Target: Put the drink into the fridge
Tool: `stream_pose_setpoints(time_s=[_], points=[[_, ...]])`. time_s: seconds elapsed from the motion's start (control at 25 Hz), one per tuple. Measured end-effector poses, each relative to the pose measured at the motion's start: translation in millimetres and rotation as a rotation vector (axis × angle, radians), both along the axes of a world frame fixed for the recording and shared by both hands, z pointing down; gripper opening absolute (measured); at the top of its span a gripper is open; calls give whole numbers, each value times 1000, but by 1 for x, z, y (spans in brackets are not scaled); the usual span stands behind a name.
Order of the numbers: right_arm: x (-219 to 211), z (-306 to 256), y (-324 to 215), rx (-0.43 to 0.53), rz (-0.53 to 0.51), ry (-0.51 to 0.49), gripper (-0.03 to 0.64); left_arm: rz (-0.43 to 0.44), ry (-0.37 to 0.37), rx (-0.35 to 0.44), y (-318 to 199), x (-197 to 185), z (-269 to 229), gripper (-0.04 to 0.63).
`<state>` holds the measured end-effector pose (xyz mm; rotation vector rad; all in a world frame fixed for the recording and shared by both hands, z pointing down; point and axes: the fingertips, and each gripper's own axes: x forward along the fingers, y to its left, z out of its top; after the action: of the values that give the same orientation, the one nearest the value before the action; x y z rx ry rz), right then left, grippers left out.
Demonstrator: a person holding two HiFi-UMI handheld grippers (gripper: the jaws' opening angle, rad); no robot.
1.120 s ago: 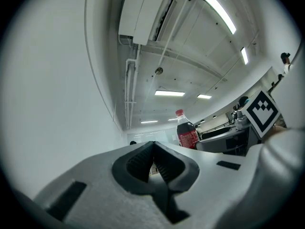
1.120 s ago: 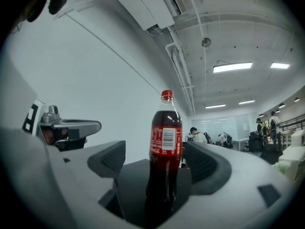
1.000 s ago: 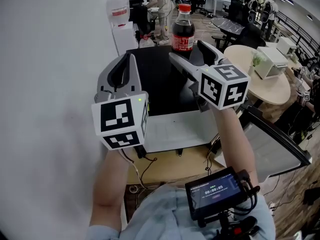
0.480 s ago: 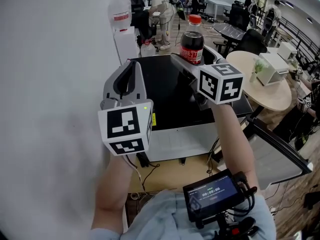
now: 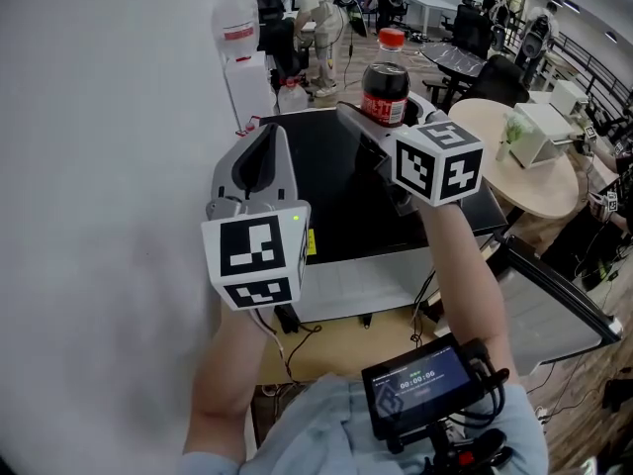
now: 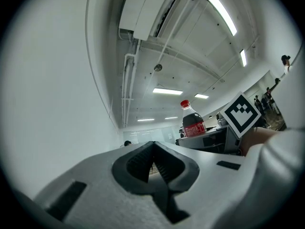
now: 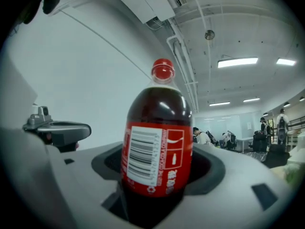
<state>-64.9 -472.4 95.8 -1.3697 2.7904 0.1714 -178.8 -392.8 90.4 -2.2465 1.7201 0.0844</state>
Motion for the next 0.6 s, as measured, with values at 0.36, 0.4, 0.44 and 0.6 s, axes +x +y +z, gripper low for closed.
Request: stream_pose_setpoints(time_s=[0.36, 0.4, 0.44, 0.6], points=[[-15, -4, 12, 24, -22, 87, 317, -1, 0, 13, 4, -6, -3, 9], [-15, -7, 18, 27, -30, 76, 316, -1, -1, 14, 7, -5, -3, 9], [-14, -11, 23, 28, -41, 58, 316, -1, -2, 15, 10, -3, -3, 9], [-9, -27, 42, 26, -76, 5, 316, 3, -2, 25, 19, 6, -4, 9]])
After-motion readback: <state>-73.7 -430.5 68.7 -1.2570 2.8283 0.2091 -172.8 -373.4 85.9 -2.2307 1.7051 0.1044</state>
